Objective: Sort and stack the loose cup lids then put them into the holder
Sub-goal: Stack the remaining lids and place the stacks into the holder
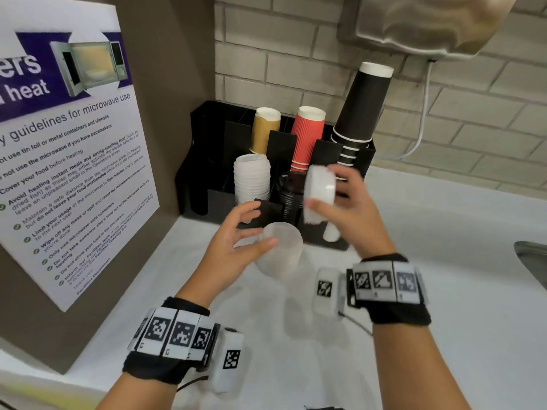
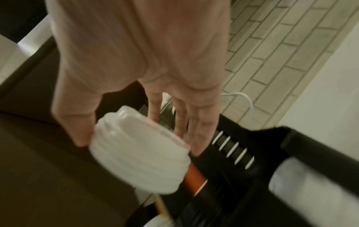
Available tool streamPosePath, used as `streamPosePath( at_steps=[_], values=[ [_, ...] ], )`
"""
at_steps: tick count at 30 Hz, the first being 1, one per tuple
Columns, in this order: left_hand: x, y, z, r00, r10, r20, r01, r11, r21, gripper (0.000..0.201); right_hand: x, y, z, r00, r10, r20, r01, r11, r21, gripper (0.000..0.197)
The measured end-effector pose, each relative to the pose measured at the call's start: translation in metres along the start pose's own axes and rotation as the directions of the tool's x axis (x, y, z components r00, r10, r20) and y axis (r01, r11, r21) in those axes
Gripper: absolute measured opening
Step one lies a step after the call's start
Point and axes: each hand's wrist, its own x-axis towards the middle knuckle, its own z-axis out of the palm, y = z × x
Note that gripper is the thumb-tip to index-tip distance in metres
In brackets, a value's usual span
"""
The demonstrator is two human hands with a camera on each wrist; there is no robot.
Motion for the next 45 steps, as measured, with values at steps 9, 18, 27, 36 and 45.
streamPosePath(
  at_steps=[9,18,27,36,45],
  values=[
    [-0.002,-0.004,-0.032,0.987,0.003,-0.161,0.016,0.993,0.120,0.032,0.088,0.043,-0.053,0.989,0.144,0.045,-0.087,0.785,-0.613,0.071],
    [-0.006,-0.002,-0.037,0.982,-0.028,-0.187,0.057,0.987,0.150,0.029,0.100,0.064,-0.043,0.898,0.373,0.233,0.094,0.354,-0.930,0.088],
    [-0.004,-0.002,-0.033,0.983,-0.043,-0.177,0.072,0.984,0.162,0.029,0.093,0.073,-0.035,0.869,0.425,0.254,0.161,0.242,-0.957,0.090],
    [-0.004,-0.002,-0.034,0.984,-0.043,-0.172,0.072,0.984,0.163,0.028,0.086,0.076,-0.037,0.895,0.390,0.218,0.143,0.212,-0.967,0.091],
    [-0.004,-0.001,-0.035,0.984,-0.032,-0.174,0.061,0.984,0.166,0.029,0.071,0.080,-0.033,0.943,0.265,0.200,0.201,0.024,-0.979,0.073]
  ],
)
